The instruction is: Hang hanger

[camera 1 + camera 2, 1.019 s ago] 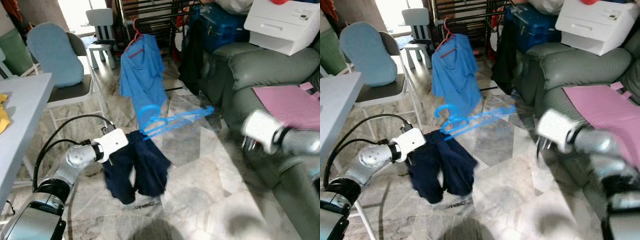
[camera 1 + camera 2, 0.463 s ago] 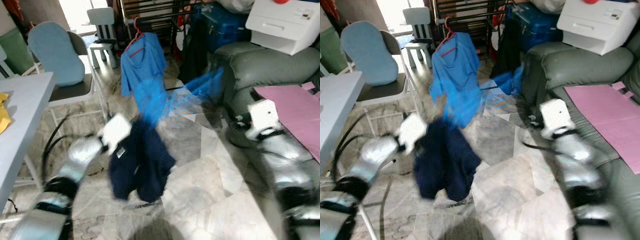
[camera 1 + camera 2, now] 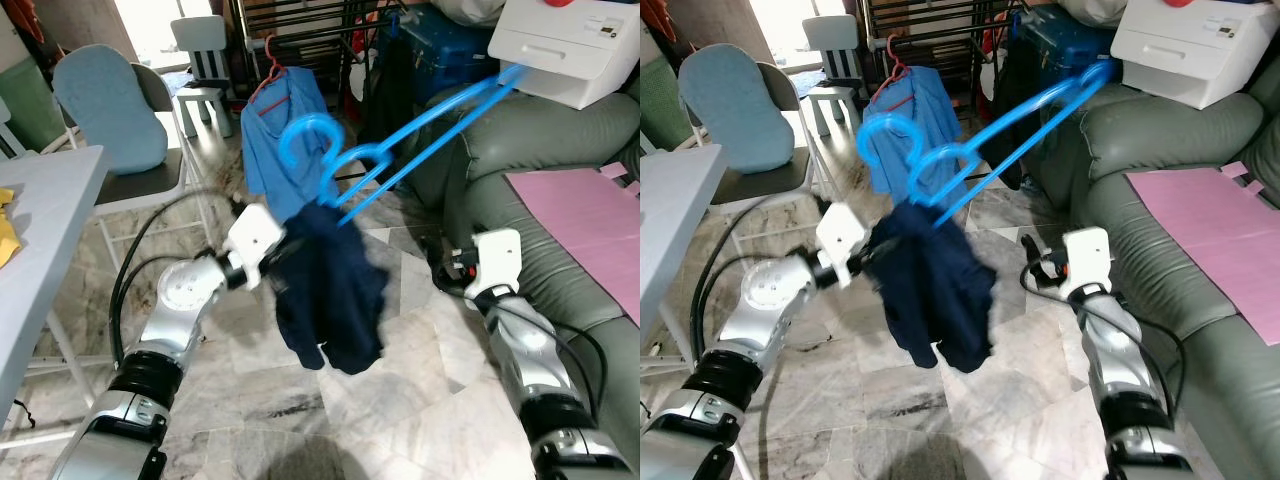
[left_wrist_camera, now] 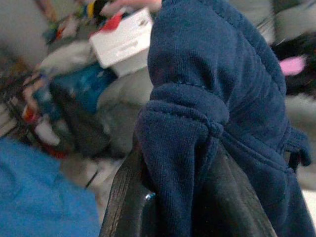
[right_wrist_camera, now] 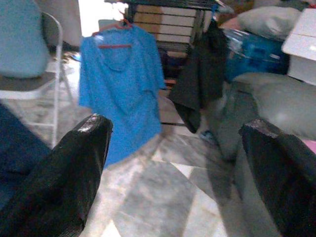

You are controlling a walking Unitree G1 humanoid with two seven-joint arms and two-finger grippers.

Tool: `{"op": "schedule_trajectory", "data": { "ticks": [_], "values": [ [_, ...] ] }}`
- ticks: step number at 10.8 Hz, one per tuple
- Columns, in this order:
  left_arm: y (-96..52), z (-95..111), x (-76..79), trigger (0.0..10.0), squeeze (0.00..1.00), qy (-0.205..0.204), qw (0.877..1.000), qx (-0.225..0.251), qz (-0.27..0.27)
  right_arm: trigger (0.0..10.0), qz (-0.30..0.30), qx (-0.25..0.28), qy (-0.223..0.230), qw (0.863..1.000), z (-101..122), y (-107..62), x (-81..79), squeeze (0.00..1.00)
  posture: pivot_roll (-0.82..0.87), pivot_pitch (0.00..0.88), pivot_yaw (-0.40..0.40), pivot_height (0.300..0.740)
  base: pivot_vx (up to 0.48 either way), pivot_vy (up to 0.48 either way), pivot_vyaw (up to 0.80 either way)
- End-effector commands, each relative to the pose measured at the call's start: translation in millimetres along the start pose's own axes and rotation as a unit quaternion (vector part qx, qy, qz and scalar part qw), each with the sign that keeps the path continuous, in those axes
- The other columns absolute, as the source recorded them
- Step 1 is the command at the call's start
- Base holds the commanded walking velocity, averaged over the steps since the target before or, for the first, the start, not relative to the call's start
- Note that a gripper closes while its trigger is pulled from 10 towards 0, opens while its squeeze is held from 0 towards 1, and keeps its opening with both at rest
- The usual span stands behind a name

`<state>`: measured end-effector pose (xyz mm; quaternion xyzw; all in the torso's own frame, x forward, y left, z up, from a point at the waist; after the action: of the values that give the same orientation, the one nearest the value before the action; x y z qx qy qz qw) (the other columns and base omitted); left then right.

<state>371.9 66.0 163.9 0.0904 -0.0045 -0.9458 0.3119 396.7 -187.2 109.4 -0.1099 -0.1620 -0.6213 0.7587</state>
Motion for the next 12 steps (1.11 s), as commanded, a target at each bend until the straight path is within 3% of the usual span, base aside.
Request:
{"op": "schedule_trajectory", "data": {
  "ticks": [1,2,3,4,5,6,7,9,10,12],
  "values": [
    [4.4,16,8.6,0.0,0.0,0.003,0.999,0.025,-0.023,10.0,0.035,-0.006,0.011,0.999,2,7.1,-15.6,0.94,-0.09,0.0,0.094,0.74,0.0,0.0,0.0],
    [5.4,20,10.8,0.0,0.0,0.003,0.999,0.03,-0.027,10.0,0.045,-0.006,0.015,0.999,2,7.8,-19.8,0.84,-0.09,0.0,0.092,0.74,0.0,0.0,0.0],
    [7.2,25,15.8,0.0,0.0,0.019,0.998,0.033,-0.04,10.0,0.103,0.002,0.038,0.994,5,6.9,-43.5,0.01,-0.09,0.0,0.091,0.74,0.0,0.0,0.0],
    [7.2,23,18.4,0.0,0.0,0.023,0.998,0.027,-0.045,10.0,0.17,-0.008,0.052,0.984,0,-2.2,-65.2,0.0,-0.09,0.0,0.088,0.74,0.0,0.0,0.0],
    [6.9,23,18.9,0.0,0.0,0.02,0.998,0.027,-0.045,10.0,0.195,-0.017,0.065,0.978,-4,-7.2,-72.2,0.0,-0.09,0.0,0.091,0.74,0.0,0.0,0.0],
    [7.5,28,19.7,0.0,0.0,0.016,0.998,0.033,-0.044,10.0,0.233,-0.058,0.055,0.969,-26,-21.7,-81.3,0.0,-0.09,0.0,0.088,0.74,0.0,0.0,0.0],
    [7.3,27,18.8,0.0,0.0,0.018,0.998,0.031,-0.043,10.0,0.234,-0.067,0.053,0.969,-30,-25.5,-79.9,0.0,-0.09,0.0,0.088,0.74,0.0,0.0,0.0],
    [2.1,10,17.4,0.0,0.0,0.045,0.998,-0.005,-0.044,10.0,0.166,-0.026,0.083,0.982,-9,-12.1,-46.0,0.0,-0.09,0.0,0.091,0.74,0.0,0.0,0.0],
    [-1.6,1,11.7,0.0,0.0,0.046,0.998,-0.019,-0.03,10.0,0.18,0.004,0.088,0.98,5,-12.2,-41.9,0.0,-0.1,0.0,0.09,0.74,0.0,0.0,0.0],
    [-7.3,-13,4.1,0.0,0.0,0.061,0.997,-0.044,-0.01,10.0,0.257,0.019,0.077,0.963,10,-26.0,-53.3,0.0,-0.1,0.0,0.088,0.74,0.0,0.0,0.0]
  ]
}}
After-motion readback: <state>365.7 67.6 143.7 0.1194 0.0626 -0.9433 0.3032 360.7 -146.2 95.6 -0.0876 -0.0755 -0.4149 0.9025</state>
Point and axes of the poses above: a point about 5 cm out from each wrist's last joint towards the gripper, its own y axis pointing out of the wrist towards the gripper, its own z axis along the axis of the wrist's last joint, x = y × z, the point moved 6 cm from there along y, pointing out of the wrist towards the gripper, and after that the axes turned 14 degrees about -y, right-handed, at the moved point
